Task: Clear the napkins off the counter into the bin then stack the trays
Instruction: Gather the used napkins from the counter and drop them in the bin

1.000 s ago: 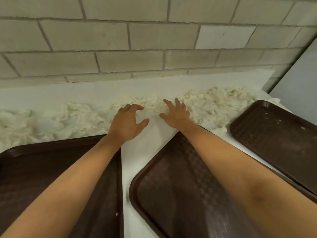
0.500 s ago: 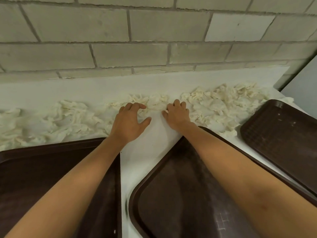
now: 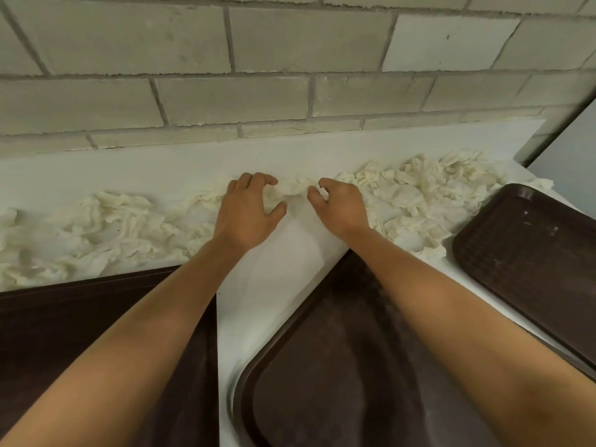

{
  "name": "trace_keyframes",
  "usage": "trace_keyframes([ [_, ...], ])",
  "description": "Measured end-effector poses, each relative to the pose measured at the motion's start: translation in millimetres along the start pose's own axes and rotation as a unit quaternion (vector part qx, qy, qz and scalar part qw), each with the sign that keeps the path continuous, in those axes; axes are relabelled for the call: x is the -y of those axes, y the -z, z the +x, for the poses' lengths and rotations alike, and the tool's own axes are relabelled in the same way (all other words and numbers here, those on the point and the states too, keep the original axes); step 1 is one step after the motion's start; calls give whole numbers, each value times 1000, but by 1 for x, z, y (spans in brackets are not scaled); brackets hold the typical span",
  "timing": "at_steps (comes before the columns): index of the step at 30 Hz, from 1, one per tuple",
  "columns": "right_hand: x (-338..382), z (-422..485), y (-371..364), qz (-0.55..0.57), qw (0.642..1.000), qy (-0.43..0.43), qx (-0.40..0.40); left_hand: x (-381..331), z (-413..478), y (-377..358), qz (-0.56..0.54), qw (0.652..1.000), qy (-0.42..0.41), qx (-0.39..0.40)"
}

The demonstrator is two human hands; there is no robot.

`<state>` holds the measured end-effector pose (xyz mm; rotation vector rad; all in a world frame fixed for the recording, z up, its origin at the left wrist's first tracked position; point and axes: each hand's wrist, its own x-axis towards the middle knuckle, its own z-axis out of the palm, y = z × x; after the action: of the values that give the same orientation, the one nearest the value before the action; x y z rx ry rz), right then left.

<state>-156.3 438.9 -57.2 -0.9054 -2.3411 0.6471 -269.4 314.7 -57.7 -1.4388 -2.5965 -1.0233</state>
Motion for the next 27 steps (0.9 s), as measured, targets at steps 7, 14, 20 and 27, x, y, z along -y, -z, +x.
trace_keyframes([
  [7,1,3,16,35,997,39,-54,-8,27,-13,72,996,-49,19],
  [14,-2,9,35,131,984,-21,-116,-9,45,-35,137,987,-65,56],
  [20,-6,13,42,197,970,-74,-121,-7,48,-54,178,976,-97,80],
  [27,-11,9,40,198,970,-78,-114,-13,53,-64,156,981,-77,88],
])
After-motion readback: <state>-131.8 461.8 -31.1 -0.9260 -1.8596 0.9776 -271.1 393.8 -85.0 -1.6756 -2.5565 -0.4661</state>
